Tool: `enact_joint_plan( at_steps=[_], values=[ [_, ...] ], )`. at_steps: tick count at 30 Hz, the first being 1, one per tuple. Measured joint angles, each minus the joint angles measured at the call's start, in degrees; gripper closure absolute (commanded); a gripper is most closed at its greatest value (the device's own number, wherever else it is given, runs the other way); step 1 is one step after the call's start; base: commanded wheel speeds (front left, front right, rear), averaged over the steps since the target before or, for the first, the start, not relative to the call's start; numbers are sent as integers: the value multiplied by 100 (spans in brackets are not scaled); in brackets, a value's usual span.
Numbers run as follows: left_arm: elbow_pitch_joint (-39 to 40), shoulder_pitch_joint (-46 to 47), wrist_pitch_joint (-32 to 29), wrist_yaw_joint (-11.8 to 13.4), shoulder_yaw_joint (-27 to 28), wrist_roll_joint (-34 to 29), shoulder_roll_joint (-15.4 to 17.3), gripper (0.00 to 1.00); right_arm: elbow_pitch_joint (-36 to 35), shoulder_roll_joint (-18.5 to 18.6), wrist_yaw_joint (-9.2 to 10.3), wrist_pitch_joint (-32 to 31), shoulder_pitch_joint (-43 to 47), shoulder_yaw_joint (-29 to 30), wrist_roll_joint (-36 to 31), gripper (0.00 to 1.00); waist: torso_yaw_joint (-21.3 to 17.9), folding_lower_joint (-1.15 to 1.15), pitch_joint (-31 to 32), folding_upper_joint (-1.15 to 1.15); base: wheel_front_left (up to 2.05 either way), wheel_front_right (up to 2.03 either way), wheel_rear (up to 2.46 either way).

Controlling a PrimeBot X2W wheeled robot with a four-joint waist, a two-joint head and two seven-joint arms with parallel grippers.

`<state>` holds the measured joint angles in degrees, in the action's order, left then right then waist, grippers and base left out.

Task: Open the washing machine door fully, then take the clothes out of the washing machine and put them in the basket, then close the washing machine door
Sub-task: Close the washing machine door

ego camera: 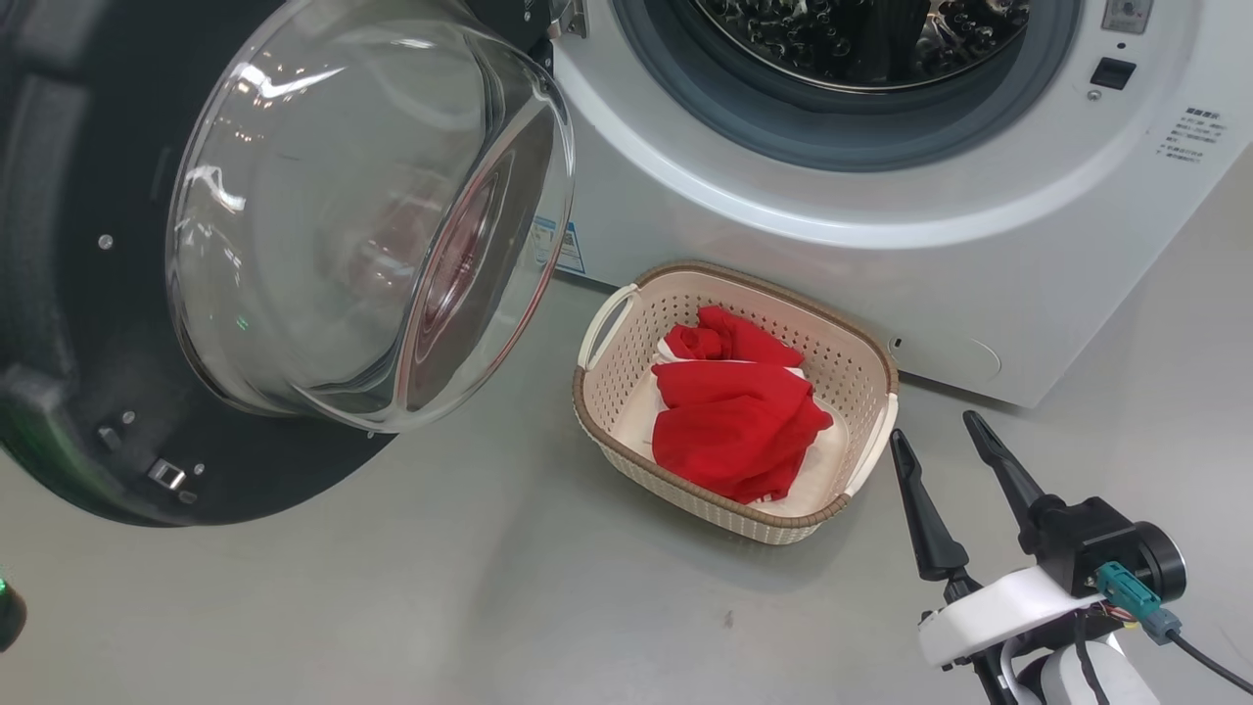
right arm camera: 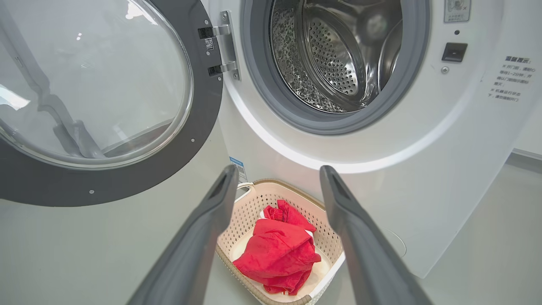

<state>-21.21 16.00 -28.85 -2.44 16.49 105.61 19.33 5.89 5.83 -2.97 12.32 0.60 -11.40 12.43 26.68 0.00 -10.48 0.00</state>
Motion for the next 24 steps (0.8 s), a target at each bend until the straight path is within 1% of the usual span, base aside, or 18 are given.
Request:
enact_joint_plan(
  at_steps=[1,2,8,12,24],
  values=[
    [0,0,0,0,0,0,0,100,0,0,0,0,0,0,0,0,0,0,0,0,0,0,0],
    [9,-45,-115,-80,-4,38,1,100,0,0,0,0,-13,0,0,0,-10,0,6,0,0,0,0],
    [113,-204,-425,-196,-26,135,1,100,2,0,0,0,-12,0,0,0,-44,0,30,0,0,0,0],
    [163,-369,-595,-253,-3,292,3,100,4,-9,-1,0,-13,-20,1,0,-92,0,35,0,0,0,0],
    [550,-799,-950,-388,1,332,0,100,29,-63,-1,12,-21,-71,13,0,-348,0,71,0,0,0,0]
  ],
)
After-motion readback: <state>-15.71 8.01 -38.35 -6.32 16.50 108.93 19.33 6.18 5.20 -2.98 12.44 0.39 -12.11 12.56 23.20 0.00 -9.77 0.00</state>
